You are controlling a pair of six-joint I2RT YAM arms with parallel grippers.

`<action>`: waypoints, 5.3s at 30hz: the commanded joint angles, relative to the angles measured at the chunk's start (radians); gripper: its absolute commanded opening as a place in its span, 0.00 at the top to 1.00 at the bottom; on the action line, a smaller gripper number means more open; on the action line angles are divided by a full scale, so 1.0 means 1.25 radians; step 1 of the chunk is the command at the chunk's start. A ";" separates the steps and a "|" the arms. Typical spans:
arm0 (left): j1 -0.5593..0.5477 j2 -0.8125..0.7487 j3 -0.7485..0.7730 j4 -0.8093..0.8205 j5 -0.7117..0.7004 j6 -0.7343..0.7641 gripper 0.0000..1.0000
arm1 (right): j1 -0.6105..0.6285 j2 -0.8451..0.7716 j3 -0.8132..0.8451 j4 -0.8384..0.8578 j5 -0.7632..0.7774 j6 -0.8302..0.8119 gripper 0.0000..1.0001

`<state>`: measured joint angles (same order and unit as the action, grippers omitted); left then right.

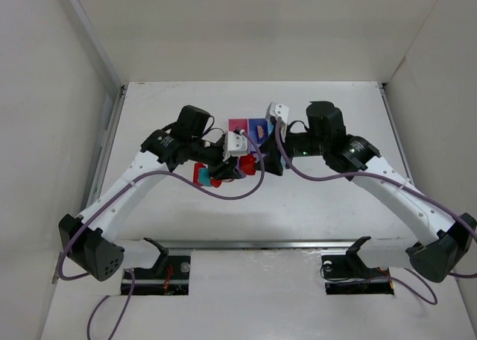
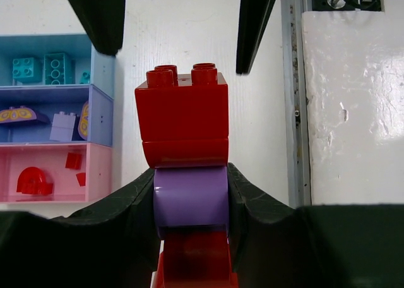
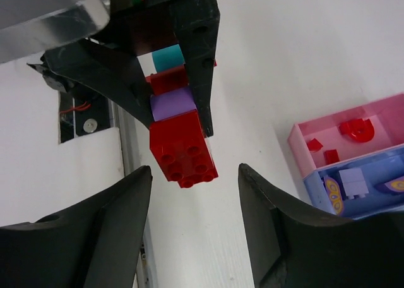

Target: Sort the legos into containers by color

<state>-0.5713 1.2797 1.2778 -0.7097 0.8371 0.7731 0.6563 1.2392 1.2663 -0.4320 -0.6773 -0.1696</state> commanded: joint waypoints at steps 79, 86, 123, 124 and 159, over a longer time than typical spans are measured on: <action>0.031 -0.125 -0.211 0.174 -0.269 -0.158 1.00 | -0.045 0.350 0.195 0.171 0.238 0.090 0.03; 0.031 -0.053 -0.115 0.108 -0.140 -0.078 1.00 | -0.045 0.123 -0.075 0.218 -0.116 -0.255 0.08; 0.031 -0.051 -0.156 0.093 -0.230 -0.121 1.00 | -0.169 0.215 -0.028 0.354 -0.197 -0.025 1.00; 0.031 -0.051 -0.156 0.111 -0.243 -0.134 1.00 | -0.169 0.242 -0.018 0.371 -0.164 0.032 1.00; 0.046 -0.058 -0.137 0.195 -0.315 -0.190 1.00 | -0.100 0.393 0.131 0.320 0.216 0.217 0.17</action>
<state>-0.5194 1.2476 1.0737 -0.4892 0.3813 0.5007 0.5407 1.8889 1.4704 -0.0521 -0.3420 0.3351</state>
